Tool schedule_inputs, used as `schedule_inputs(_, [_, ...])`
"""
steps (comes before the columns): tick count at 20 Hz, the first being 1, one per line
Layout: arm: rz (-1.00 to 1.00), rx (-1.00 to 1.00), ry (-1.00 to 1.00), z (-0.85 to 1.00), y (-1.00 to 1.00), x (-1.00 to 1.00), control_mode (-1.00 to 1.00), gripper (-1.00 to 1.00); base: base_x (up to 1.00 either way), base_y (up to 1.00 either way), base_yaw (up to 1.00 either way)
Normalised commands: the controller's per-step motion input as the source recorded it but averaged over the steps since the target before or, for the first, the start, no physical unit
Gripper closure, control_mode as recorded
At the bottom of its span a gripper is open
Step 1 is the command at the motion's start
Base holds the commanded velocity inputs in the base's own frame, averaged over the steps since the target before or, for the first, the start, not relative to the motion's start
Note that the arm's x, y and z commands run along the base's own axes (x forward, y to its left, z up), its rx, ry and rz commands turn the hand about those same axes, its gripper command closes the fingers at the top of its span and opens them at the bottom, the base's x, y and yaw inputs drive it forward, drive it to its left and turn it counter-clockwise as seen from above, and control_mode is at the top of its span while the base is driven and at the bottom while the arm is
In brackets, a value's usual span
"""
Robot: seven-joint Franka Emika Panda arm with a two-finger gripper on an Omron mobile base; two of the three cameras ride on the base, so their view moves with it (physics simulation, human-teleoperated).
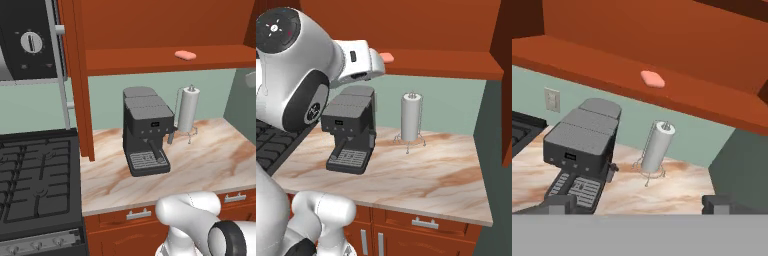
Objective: Open the cabinet. Pick the bar soap and place it next to the sink. Then close the cabinet.
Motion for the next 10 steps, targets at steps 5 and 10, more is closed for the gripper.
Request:
schedule_inputs(5, [0.01,0.18,-0.08,0.0,0.45,0.58,-1.0,-1.0,0.0,0.0,0.0])
schedule_inputs(10, [-0.01,0.02,0.02,0.11,0.65,0.58,-1.0,-1.0,0.0,0.0,0.0])
